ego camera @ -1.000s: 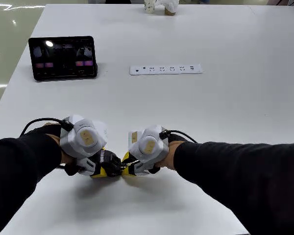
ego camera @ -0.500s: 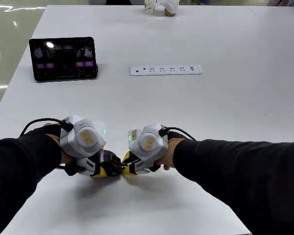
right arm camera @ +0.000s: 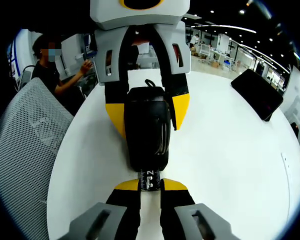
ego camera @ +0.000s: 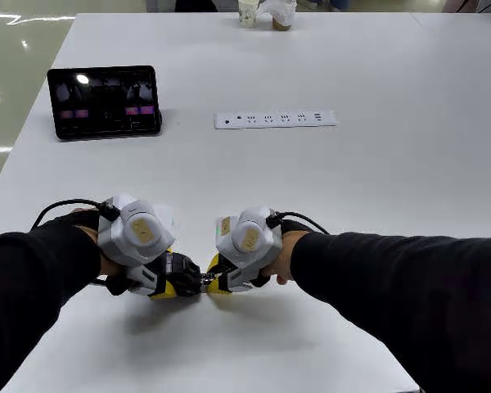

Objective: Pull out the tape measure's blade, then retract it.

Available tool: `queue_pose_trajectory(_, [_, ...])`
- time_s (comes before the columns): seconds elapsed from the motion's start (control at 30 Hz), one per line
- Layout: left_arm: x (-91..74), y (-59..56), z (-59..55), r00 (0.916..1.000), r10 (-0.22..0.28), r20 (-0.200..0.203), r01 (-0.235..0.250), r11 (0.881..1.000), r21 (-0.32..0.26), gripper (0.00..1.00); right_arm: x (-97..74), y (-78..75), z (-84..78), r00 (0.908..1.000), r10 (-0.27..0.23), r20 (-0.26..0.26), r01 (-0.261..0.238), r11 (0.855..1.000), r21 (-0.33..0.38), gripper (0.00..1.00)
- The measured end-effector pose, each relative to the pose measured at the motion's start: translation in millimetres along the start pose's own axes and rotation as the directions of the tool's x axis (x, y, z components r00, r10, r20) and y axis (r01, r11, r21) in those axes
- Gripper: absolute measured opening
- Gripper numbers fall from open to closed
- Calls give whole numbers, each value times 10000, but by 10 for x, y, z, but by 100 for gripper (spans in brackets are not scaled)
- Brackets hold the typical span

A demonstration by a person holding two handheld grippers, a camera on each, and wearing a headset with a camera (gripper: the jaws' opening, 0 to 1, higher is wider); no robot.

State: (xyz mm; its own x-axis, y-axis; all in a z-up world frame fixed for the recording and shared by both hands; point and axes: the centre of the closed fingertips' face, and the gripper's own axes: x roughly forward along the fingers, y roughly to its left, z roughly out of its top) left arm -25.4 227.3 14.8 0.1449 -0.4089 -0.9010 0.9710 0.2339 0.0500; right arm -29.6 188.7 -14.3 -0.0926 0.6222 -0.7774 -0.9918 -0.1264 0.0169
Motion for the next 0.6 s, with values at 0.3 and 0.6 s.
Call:
queue_pose_trajectory(0.3, [0, 2, -1, 10000, 4, 30, -4, 10000, 18, 31, -36, 4, -40, 10000, 17, -73, -17, 10000, 38, 11])
queue_pose_trajectory(0.6, [2, 2, -1, 10000, -15, 40, 15, 10000, 38, 31, -65, -1, -71, 9999, 1, -116, 0, 10000, 94, 11])
